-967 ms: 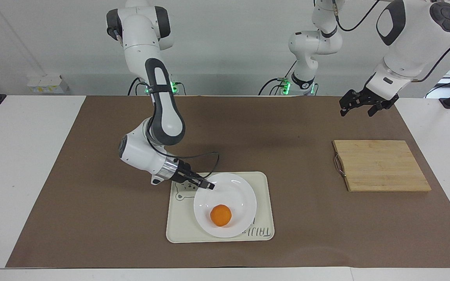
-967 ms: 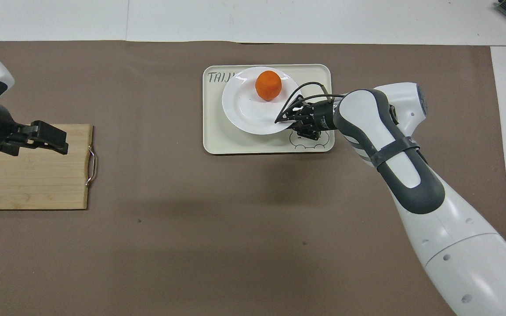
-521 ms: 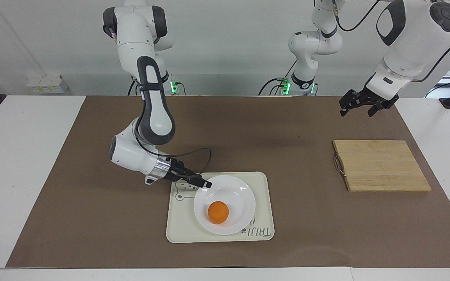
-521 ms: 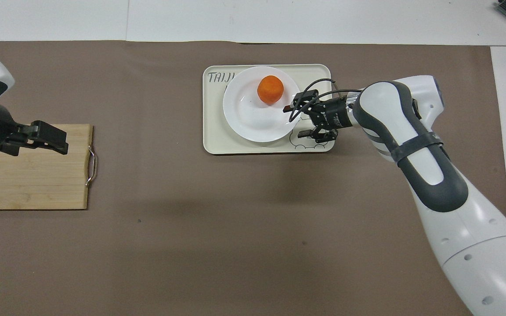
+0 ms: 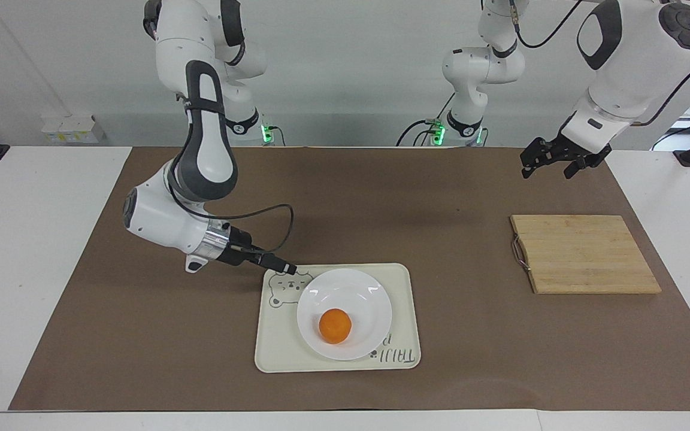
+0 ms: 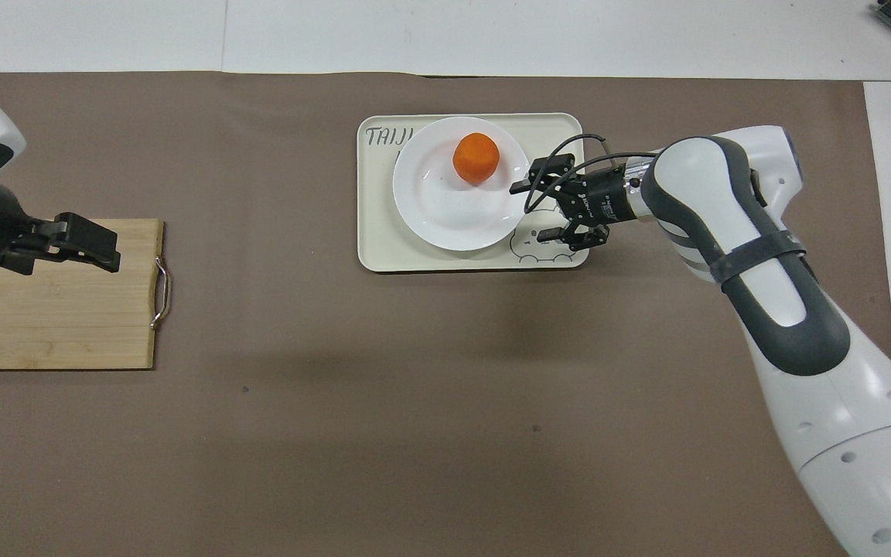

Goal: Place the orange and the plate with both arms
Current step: 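Open the right gripper and release the plate rim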

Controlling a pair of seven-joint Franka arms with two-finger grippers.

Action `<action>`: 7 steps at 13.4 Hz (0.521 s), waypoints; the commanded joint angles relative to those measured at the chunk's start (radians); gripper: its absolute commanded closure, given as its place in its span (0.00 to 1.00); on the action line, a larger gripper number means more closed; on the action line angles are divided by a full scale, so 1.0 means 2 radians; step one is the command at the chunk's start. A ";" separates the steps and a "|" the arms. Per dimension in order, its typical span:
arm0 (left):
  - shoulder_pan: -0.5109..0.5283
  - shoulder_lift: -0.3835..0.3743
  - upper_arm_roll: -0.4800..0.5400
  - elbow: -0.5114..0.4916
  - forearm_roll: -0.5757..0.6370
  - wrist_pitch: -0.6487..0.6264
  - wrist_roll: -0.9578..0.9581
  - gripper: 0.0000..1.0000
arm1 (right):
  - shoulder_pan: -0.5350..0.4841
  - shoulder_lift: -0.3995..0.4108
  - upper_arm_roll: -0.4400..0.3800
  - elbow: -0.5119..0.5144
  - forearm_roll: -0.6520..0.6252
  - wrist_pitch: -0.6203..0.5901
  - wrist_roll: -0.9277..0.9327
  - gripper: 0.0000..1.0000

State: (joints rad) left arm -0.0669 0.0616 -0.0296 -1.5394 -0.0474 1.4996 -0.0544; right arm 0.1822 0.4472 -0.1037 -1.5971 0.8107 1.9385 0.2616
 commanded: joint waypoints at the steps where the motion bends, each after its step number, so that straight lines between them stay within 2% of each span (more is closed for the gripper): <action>1: 0.005 -0.009 -0.004 -0.007 0.005 -0.004 0.002 0.00 | 0.003 -0.042 0.007 -0.006 -0.075 -0.007 -0.003 0.00; 4: 0.005 -0.009 -0.004 -0.008 0.005 -0.004 0.002 0.00 | 0.006 -0.071 0.008 -0.006 -0.147 -0.007 -0.061 0.00; 7: 0.005 -0.009 -0.004 -0.007 0.005 -0.004 0.002 0.00 | 0.002 -0.082 0.006 -0.004 -0.230 -0.006 -0.108 0.00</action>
State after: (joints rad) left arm -0.0669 0.0616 -0.0297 -1.5394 -0.0474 1.4996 -0.0544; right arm 0.1980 0.3020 -0.0960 -1.5956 0.4405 1.9311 0.1167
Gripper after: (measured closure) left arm 0.000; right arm 0.000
